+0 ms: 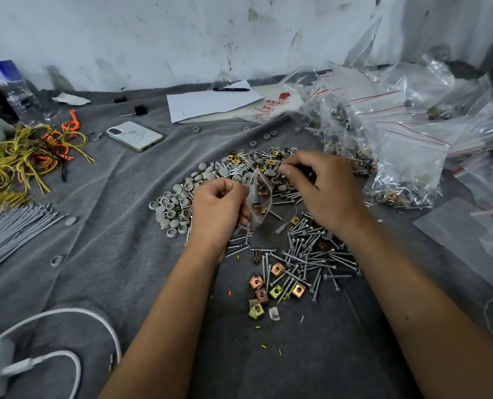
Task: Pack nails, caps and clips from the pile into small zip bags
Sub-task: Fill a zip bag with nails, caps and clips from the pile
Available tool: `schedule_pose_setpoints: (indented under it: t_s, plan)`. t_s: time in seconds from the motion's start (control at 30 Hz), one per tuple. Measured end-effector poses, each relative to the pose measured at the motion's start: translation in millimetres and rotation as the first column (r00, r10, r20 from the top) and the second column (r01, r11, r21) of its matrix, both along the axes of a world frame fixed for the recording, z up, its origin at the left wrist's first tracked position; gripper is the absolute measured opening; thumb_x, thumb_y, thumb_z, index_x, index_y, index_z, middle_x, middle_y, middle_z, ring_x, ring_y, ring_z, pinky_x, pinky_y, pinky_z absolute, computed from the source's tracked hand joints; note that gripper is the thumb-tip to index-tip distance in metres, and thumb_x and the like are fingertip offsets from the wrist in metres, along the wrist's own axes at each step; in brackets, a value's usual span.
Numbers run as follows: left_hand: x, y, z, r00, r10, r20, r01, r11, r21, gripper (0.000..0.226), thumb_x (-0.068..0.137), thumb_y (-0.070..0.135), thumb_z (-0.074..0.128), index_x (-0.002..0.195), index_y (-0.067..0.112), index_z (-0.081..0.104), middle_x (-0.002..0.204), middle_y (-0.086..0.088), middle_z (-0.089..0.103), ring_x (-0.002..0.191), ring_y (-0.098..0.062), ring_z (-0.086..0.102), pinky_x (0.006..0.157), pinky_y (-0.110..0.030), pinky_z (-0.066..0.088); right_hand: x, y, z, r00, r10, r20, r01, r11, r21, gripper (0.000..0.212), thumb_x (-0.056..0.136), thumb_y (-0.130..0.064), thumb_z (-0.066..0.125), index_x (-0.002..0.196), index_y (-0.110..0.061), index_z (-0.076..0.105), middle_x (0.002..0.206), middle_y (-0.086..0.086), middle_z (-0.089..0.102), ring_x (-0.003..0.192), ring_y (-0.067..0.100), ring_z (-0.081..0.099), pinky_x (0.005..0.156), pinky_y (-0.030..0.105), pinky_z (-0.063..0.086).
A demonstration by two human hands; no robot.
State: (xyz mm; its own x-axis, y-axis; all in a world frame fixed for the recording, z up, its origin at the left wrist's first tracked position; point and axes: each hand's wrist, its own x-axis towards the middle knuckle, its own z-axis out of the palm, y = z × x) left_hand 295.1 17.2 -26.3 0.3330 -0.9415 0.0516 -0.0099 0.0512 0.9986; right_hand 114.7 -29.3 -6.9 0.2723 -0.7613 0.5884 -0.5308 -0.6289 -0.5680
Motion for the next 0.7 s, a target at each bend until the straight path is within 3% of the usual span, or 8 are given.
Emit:
schedule_pose_setpoints:
  t_s: [0.1,0.27,0.47,0.6,0.7]
  plan:
    - [-1.9,-0.9,-1.0,1.000,0.004,0.007,-0.004,1.000,-0.004,0.016,0.094,0.001,0.060,0.080,-0.002,0.067,0.055,-0.012,0.060,0.043,-0.015,0.051,0.042,-0.020,0.042,9.3,6.3,-3.2,0.992,0.125,-0.014,-0.126,0.992,-0.022,0.010,0.096,-0.015,0.071,0.101,-0.009,0.078,0.087,-0.002,0.075,0.077,0.005,0.068,0.072,0.016,0.052]
    - [-1.0,-1.8,-1.8,1.000,-0.003,0.002,0.003,1.000,-0.002,0.019,0.094,0.000,0.059,0.086,-0.016,0.064,0.058,-0.015,0.059,0.043,-0.015,0.051,0.042,-0.020,0.041,11.5,6.1,-3.6,0.983,0.181,-0.042,-0.183,0.981,-0.061,0.009,0.089,-0.010,0.077,0.098,-0.010,0.080,0.092,0.000,0.078,0.083,0.006,0.069,0.077,0.016,0.053]
    - [-1.3,-0.7,-0.1,1.000,-0.007,-0.005,0.007,1.000,-0.003,0.022,0.095,0.001,0.060,0.074,0.002,0.065,0.056,-0.012,0.059,0.043,-0.014,0.051,0.041,-0.020,0.041,11.3,7.3,-3.8,0.969,0.208,-0.134,-0.213,0.977,-0.029,0.021,0.081,0.002,0.078,0.096,-0.013,0.080,0.090,-0.002,0.073,0.077,0.008,0.064,0.070,0.022,0.053]
    - [-1.4,-0.9,-0.1,1.000,-0.008,-0.010,0.008,1.000,-0.001,0.026,0.096,0.001,0.060,0.071,0.006,0.064,0.053,-0.009,0.059,0.041,-0.013,0.050,0.041,-0.020,0.040,11.1,6.6,-4.7,0.976,0.179,-0.121,-0.183,0.983,-0.026,0.018,0.080,0.001,0.079,0.092,-0.013,0.079,0.086,-0.005,0.071,0.073,-0.002,0.059,0.067,0.008,0.043]
    - [-1.6,-1.0,0.2,1.000,-0.002,-0.016,0.002,1.000,0.001,0.027,0.096,0.001,0.059,0.070,0.007,0.064,0.053,-0.010,0.059,0.040,-0.013,0.049,0.040,-0.019,0.039,9.7,5.9,-5.0,0.987,0.138,-0.079,-0.142,0.989,-0.041,0.017,0.080,-0.002,0.082,0.094,-0.013,0.079,0.091,-0.004,0.074,0.079,-0.004,0.062,0.072,0.007,0.046]
